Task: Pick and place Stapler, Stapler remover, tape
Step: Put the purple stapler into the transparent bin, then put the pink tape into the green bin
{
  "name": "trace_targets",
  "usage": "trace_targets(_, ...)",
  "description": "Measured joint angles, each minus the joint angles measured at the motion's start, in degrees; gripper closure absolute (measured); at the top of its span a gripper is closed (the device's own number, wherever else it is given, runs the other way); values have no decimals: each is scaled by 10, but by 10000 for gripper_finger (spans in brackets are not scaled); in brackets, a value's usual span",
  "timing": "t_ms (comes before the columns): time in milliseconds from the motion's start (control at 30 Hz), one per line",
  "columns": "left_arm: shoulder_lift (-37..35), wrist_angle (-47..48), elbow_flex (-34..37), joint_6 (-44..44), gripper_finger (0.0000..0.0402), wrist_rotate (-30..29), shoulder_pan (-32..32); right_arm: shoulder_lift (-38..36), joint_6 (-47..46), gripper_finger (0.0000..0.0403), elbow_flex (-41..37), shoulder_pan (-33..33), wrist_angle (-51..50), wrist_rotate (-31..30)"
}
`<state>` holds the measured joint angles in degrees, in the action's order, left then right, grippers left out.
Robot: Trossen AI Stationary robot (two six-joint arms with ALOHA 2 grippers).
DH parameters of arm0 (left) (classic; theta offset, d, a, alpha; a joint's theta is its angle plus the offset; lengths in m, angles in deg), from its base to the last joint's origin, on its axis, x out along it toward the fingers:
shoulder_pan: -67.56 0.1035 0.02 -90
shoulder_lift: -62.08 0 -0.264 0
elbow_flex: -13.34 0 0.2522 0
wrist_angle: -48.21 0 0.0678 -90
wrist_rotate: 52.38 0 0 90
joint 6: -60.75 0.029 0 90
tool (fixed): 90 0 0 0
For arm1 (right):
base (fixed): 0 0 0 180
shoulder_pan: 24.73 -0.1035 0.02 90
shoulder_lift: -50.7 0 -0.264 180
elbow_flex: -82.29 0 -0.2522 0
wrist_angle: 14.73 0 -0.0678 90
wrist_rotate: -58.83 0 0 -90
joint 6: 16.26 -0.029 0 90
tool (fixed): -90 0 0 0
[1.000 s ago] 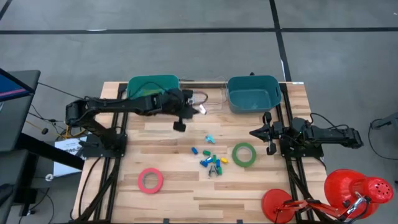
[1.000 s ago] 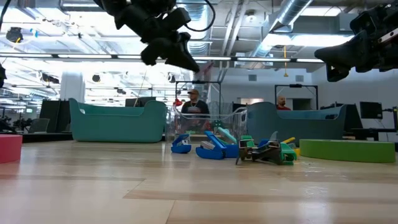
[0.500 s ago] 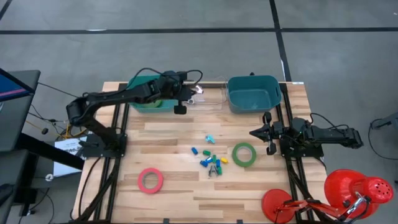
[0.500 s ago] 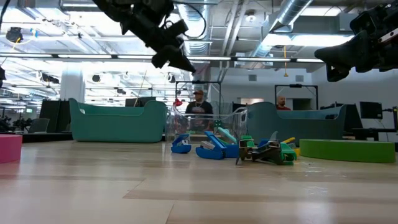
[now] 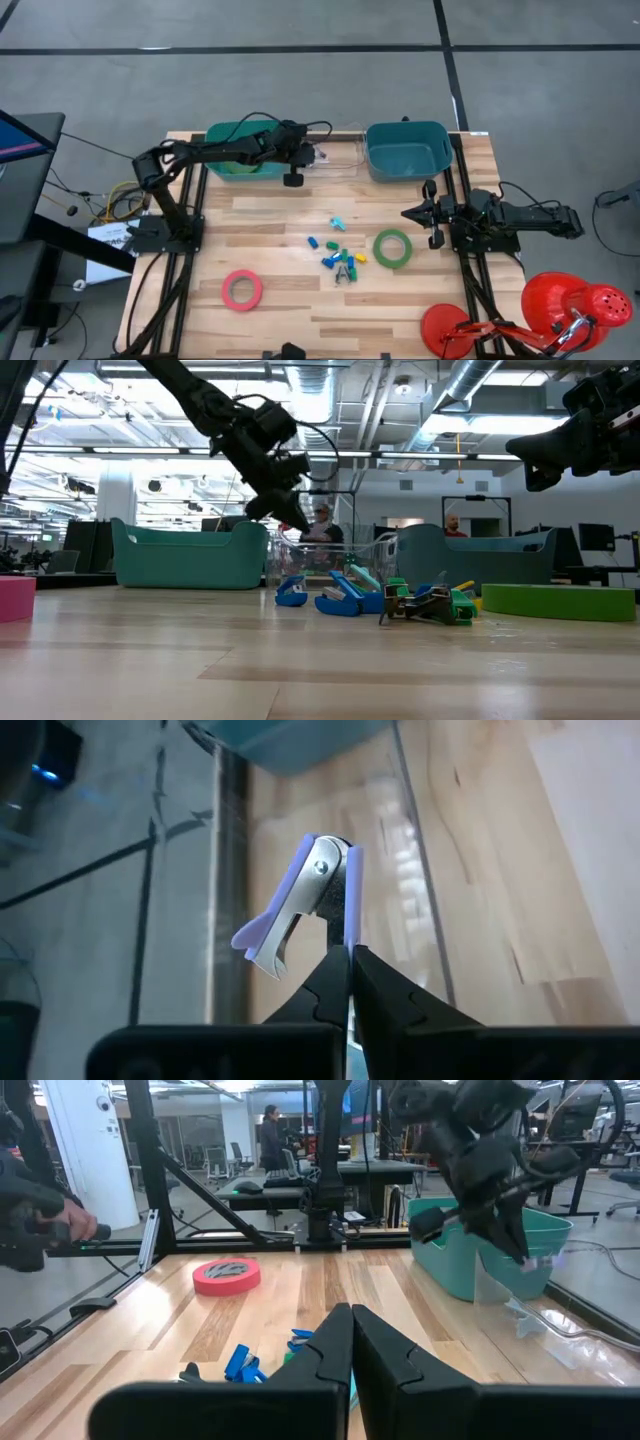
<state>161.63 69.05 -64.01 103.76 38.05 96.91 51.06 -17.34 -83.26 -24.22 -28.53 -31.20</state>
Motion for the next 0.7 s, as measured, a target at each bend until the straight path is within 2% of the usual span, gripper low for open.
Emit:
trace_targets(433, 8, -1, 0, 0, 386, 0, -5, 0, 0, 403, 0, 0, 0, 0)
trace_targets(700, 8, -1, 0, 0, 331, 0, -11, 0, 0, 403, 0, 0, 0, 0)
